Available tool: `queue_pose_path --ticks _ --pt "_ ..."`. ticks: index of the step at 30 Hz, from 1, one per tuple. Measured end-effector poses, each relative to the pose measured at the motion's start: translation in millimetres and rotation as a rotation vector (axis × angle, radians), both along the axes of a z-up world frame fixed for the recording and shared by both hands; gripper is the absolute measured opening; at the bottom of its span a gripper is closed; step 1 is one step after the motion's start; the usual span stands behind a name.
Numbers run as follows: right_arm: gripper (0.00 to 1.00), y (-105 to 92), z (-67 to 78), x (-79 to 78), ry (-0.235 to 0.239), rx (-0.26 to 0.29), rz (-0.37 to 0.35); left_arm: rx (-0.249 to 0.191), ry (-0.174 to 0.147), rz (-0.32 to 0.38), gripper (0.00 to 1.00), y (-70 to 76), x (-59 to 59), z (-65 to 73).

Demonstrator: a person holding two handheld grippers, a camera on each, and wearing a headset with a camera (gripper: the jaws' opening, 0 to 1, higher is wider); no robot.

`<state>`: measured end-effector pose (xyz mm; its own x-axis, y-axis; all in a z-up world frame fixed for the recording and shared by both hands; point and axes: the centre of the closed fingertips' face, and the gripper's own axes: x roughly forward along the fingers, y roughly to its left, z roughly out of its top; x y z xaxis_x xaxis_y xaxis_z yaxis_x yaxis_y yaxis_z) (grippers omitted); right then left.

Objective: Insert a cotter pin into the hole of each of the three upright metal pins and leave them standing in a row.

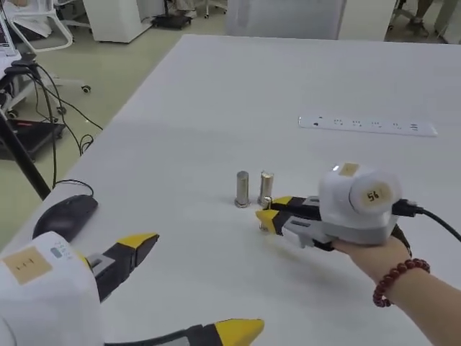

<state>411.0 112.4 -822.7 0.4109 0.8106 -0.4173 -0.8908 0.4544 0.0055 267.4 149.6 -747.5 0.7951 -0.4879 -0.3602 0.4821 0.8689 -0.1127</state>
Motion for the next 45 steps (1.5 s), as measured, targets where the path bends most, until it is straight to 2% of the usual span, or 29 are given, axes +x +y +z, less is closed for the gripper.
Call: queue_pose_path --ticks 11,14,17,29,35,45 --pt "0.10 -16.5 8.4 -14.3 -0.016 -0.002 -0.083 -0.005 -0.014 -0.024 0.90 -7.3 -4.9 4.0" --pt "0.10 -23.2 11.3 -16.8 -0.026 -0.009 -0.122 -0.008 -0.025 -0.031 0.90 -8.8 -6.5 7.4" --pt "0.10 -27.7 12.9 -20.3 -0.015 0.005 -0.143 -0.019 -0.038 -0.032 0.90 -9.8 -7.5 11.1" --pt "0.10 -50.9 4.3 -37.9 -0.007 -0.031 -0.204 -0.003 -0.044 -0.048 0.90 -13.1 -15.4 13.1" --pt "0.10 -62.5 2.8 -43.6 0.005 -0.031 -0.228 -0.002 -0.043 -0.051 0.89 -14.7 -17.9 13.0" --pt "0.10 -71.1 -3.6 -46.9 0.025 -0.018 -0.257 0.005 -0.049 -0.062 0.89 -17.3 -19.1 14.8"
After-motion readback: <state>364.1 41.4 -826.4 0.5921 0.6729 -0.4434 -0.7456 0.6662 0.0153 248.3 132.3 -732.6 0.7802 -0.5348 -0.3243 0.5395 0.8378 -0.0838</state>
